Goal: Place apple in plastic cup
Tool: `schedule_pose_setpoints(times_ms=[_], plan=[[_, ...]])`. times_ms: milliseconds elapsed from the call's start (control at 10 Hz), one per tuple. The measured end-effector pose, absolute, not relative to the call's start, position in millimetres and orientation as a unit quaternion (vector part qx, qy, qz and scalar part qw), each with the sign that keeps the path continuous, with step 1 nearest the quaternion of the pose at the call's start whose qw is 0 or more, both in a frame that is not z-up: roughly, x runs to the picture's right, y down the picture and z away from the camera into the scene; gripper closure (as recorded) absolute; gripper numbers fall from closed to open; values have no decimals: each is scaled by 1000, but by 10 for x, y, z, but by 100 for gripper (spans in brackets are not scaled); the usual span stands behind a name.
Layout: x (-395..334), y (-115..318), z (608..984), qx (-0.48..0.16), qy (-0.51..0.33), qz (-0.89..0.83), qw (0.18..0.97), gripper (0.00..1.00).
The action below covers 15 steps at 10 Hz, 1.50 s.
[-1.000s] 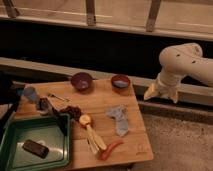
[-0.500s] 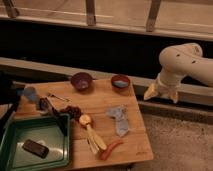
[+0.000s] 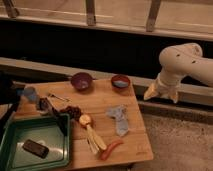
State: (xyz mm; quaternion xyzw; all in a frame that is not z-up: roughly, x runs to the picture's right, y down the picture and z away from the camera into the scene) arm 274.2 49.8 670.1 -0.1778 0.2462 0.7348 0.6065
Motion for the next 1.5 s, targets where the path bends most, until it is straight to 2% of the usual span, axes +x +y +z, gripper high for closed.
schedule_pose_setpoints(times_ms=[400,600,1000,1500], plan=[[2741,495,6700,-178,246,734,607,20],[2733,491,6678,-207,226,739,600,20],[2644,476,6654,-220,198,729,617,20],[1811,312,6743,-243,156,681,673,20]])
